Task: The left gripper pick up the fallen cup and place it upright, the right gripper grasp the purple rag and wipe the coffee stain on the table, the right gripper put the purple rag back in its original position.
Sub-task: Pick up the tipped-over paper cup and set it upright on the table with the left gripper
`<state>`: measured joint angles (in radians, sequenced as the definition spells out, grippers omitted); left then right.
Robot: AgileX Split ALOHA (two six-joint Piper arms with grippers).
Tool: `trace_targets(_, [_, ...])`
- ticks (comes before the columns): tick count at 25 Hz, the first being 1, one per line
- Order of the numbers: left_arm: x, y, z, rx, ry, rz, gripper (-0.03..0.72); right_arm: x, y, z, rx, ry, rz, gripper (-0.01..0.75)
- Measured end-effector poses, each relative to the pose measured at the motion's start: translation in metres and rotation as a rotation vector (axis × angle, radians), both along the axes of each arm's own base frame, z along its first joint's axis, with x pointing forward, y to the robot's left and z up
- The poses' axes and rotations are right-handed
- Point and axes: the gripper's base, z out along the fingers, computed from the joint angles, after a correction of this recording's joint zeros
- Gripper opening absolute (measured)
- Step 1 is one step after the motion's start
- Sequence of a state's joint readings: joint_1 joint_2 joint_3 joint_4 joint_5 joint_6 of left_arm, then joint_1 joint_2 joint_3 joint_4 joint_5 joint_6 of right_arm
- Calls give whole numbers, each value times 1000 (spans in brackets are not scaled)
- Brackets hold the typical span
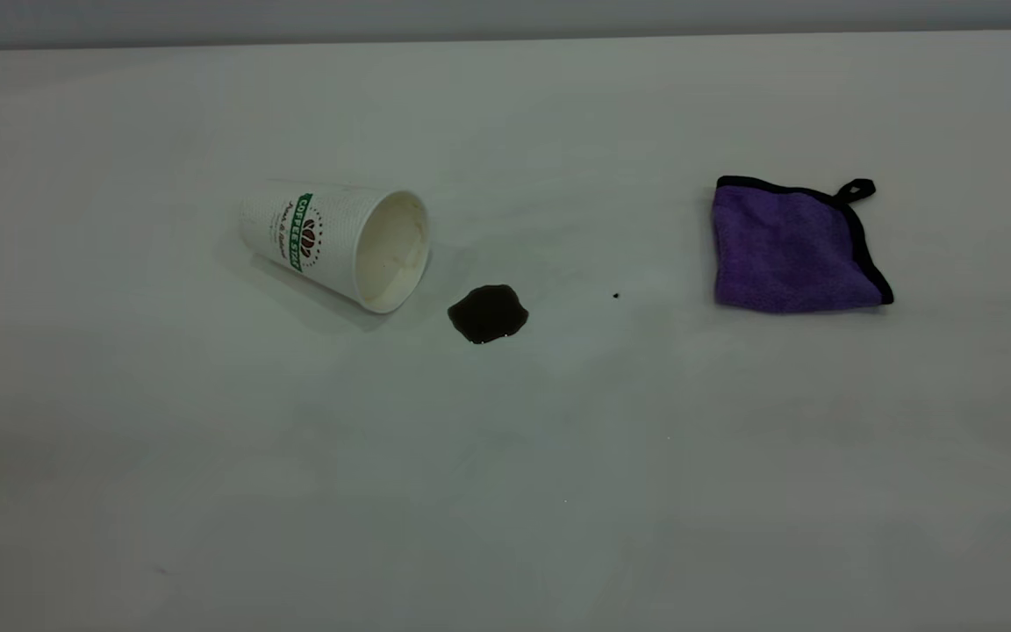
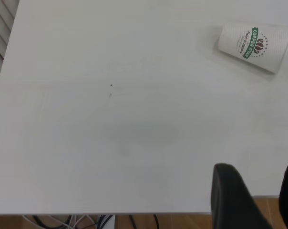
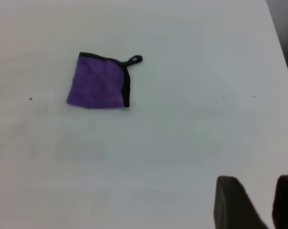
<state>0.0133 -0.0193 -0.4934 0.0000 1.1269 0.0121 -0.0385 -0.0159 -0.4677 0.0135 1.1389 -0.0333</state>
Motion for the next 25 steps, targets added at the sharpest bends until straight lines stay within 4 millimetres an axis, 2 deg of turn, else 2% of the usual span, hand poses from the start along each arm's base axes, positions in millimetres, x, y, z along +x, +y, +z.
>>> trace_targets(21, [0,0,0,0,0,0,316,0,0,0,0,0,0,241])
trace_targets(25, [12,0,9,-1,53,0,316,0,0,0,0,0,0,241])
